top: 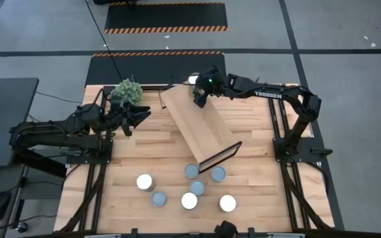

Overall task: Pick and place cans onto a shelf
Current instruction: Put the blue-yellow can on the shelf

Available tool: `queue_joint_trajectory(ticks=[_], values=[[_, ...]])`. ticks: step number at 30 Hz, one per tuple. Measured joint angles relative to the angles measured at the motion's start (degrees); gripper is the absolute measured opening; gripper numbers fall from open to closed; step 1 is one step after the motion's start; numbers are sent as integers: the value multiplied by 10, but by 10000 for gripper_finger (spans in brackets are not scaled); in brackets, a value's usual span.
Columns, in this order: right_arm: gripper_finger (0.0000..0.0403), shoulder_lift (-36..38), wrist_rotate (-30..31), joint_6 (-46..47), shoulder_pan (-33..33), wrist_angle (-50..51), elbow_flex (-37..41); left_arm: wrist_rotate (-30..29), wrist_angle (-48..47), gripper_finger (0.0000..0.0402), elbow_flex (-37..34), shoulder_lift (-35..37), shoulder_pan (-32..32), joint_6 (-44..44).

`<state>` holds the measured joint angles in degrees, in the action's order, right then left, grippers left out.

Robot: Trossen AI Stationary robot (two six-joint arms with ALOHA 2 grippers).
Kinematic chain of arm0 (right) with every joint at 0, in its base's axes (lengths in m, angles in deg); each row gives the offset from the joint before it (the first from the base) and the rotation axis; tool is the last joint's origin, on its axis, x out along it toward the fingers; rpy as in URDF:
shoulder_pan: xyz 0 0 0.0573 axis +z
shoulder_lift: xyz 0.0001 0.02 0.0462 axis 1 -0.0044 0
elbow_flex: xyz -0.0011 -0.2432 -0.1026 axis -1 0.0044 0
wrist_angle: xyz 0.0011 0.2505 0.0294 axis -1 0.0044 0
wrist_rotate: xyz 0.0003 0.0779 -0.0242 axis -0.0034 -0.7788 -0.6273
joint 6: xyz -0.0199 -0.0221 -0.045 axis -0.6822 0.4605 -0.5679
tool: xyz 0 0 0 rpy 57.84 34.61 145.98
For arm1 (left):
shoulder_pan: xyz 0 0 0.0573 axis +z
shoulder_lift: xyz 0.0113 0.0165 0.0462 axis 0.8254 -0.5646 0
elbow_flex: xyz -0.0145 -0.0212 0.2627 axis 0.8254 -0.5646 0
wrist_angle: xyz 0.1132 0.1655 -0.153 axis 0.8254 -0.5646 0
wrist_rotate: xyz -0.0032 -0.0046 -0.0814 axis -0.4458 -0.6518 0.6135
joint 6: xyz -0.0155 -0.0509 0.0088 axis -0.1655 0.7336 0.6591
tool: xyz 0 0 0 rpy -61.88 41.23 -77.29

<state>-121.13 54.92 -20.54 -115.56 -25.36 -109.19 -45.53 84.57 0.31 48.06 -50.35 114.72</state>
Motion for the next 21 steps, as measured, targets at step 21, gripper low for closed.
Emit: queue_joint_trajectory(ticks=[21], values=[[350,2,-12,-16,3,110,-43,-12,1,174,0,0,0,-2]])
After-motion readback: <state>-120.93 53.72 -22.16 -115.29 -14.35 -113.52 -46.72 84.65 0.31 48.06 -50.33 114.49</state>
